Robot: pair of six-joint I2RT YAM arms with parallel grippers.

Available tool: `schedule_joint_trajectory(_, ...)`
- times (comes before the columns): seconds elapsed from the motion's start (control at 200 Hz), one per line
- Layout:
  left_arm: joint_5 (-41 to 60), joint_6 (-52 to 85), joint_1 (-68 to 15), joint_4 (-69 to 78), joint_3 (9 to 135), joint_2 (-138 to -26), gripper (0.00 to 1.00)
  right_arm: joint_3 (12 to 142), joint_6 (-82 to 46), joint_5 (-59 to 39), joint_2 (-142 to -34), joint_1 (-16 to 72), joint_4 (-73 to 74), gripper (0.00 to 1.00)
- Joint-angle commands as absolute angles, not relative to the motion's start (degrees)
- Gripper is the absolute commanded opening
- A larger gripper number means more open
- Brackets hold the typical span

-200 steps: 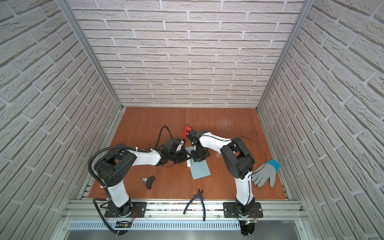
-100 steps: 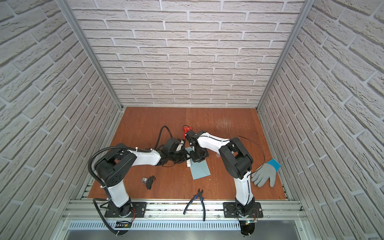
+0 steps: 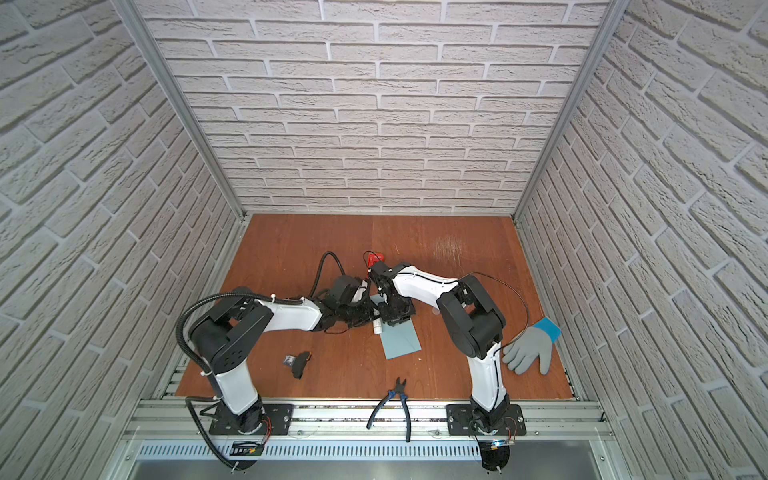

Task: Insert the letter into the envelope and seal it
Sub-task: 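Open the right gripper and press the flap down near the glue spot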

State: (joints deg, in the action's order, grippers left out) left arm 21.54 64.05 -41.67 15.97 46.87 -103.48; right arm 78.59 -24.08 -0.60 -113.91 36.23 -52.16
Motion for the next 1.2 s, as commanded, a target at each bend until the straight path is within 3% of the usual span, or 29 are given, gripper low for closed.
schedule_joint_trajectory(0.0,21.80,62.84,-41.24,16.26,46.31,-104.21,0.00,76.67,-24.74,-0.10,-116.42,36.50,-49.98,0.28)
schedule_joint_trajectory(0.175,21.85,62.85,-41.22,16.29,46.32,-104.23,0.00,78.02,-24.52,-0.09,-110.94,36.44,-52.39,0.27)
schedule_joint_trajectory(0.39,21.82,62.92,-41.22,16.52,46.01,-104.19,0.00,79.60,-23.92,0.26,-108.99,35.51,-53.95,0.37)
schedule_joint_trajectory(0.53,21.80,62.95,-41.22,16.78,45.96,-104.09,0.00,79.97,-23.68,0.59,-109.47,34.47,-53.88,0.38)
schedule_joint_trajectory(0.855,21.80,63.00,-41.27,16.96,46.14,-104.33,0.00,80.73,-23.55,-0.23,-111.28,33.32,-52.43,0.08)
schedule_joint_trajectory(1.195,21.96,63.11,-41.22,17.23,46.10,-104.34,0.00,79.90,-23.95,-0.99,-116.57,33.40,-50.03,0.06)
